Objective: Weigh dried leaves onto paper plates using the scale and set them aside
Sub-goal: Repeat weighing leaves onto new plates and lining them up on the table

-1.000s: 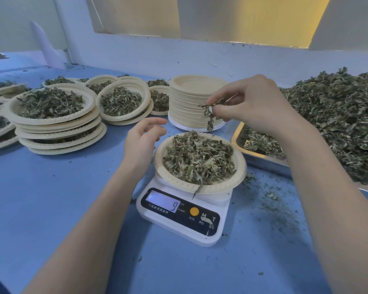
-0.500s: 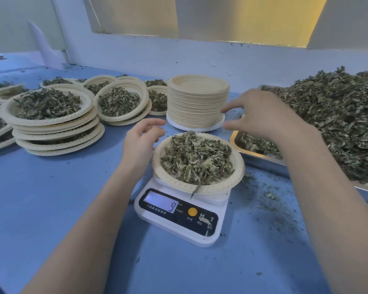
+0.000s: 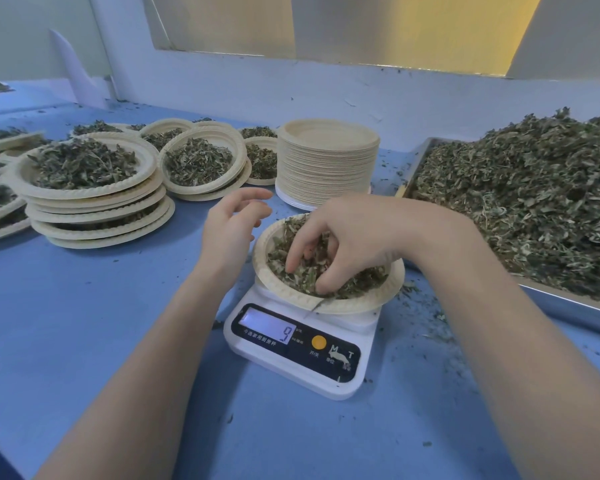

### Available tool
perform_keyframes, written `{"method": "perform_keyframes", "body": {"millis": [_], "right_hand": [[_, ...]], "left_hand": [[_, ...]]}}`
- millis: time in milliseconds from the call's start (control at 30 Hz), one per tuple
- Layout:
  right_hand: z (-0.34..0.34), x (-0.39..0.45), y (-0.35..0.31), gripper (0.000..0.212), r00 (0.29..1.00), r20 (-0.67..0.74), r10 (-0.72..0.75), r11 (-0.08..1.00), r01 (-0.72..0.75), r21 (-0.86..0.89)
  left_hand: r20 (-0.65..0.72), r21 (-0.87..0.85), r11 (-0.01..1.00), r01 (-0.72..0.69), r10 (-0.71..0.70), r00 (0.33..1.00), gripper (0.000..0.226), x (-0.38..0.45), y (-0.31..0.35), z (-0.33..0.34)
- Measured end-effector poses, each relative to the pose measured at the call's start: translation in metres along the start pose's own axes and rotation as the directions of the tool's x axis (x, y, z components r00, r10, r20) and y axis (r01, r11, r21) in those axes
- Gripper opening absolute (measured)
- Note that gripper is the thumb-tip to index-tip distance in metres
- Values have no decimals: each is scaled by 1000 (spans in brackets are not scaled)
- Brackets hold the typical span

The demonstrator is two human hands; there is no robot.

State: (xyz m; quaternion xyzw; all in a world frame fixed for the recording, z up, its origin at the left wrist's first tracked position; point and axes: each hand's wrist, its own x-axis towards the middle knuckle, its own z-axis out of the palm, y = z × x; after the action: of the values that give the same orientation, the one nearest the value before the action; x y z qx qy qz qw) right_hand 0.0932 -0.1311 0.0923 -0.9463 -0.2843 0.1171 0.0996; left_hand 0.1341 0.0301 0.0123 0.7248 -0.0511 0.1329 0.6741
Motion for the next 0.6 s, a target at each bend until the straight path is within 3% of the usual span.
{"method": "perform_keyframes", "body": {"millis": [100,200,333,600], "right_hand": [[3,3,-2,27,999,-38,-11,1000,10,-16],[-6,-5,5,28,977,-214,0,997,16,74],[-18,-17,17,28,890,-450,73,985,5,170],[-27,-25,31,29,736,-655,169,978,-40,206]], "left_hand": [[2,-8,1000,-4,4,1000,19,0,0,0],[-7,-16,1000,4,-4,1000,19,1,0,0],[-9,-3,1000,7,-7,1000,19,2,-1,1],[-5,28,1000,-1,1,1000,20,2,-2,1]]}}
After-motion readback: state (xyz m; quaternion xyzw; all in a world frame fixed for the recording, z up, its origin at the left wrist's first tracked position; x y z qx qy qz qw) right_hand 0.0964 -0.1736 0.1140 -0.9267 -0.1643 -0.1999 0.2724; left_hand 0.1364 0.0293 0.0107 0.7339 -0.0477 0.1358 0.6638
